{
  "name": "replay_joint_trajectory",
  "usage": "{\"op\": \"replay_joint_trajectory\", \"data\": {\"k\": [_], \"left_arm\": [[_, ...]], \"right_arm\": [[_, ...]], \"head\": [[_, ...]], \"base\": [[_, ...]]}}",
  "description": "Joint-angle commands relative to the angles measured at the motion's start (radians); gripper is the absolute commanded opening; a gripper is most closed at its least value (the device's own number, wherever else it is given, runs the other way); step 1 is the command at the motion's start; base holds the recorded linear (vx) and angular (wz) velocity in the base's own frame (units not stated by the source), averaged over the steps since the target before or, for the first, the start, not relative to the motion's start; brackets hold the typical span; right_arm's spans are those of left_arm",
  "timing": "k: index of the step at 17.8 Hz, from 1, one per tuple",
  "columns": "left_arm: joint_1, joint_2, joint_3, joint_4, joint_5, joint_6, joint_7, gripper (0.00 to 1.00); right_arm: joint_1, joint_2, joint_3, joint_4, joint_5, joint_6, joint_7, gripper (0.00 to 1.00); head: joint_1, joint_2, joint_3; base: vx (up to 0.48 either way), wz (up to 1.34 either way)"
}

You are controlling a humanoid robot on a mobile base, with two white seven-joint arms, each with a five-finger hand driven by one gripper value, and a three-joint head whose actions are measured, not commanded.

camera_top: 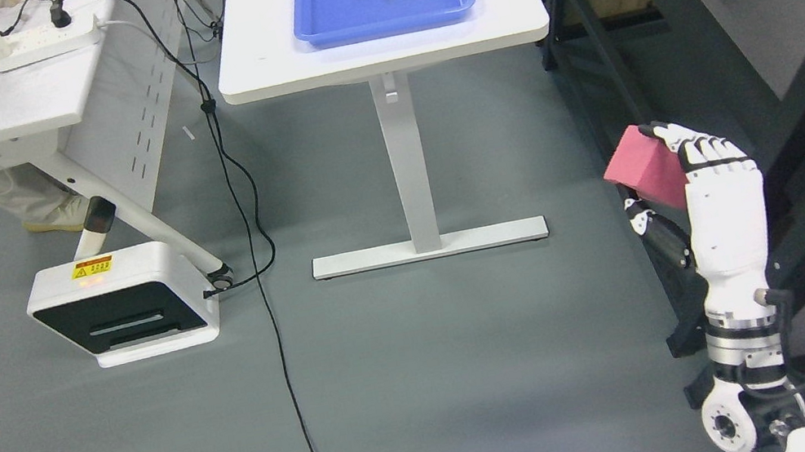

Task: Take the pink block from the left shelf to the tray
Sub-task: 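Carry the pink block in the right hand toward the blue tray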

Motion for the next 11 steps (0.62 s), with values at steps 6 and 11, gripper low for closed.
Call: {"op": "replay_joint_trajectory", "data": {"k": [6,11], "left_arm": [[-0.029,0.017,0.000,-0.017,0.000,0.000,0.001,1.00],[-0.029,0.017,0.000,-0.017,0.000,0.000,0.001,1.00]], "right_arm": [[0.000,-0.017,0.008,0.001,0.002,0.000,0.001,0.02],[-0.001,-0.017,0.019,0.004,0.002,0.000,0.003,0.03]], "head": [[0.0000,0.000,0.000],[0.0000,0.000,0.000]], "base": [[0.181,0.20],[0.264,0.05]]}}
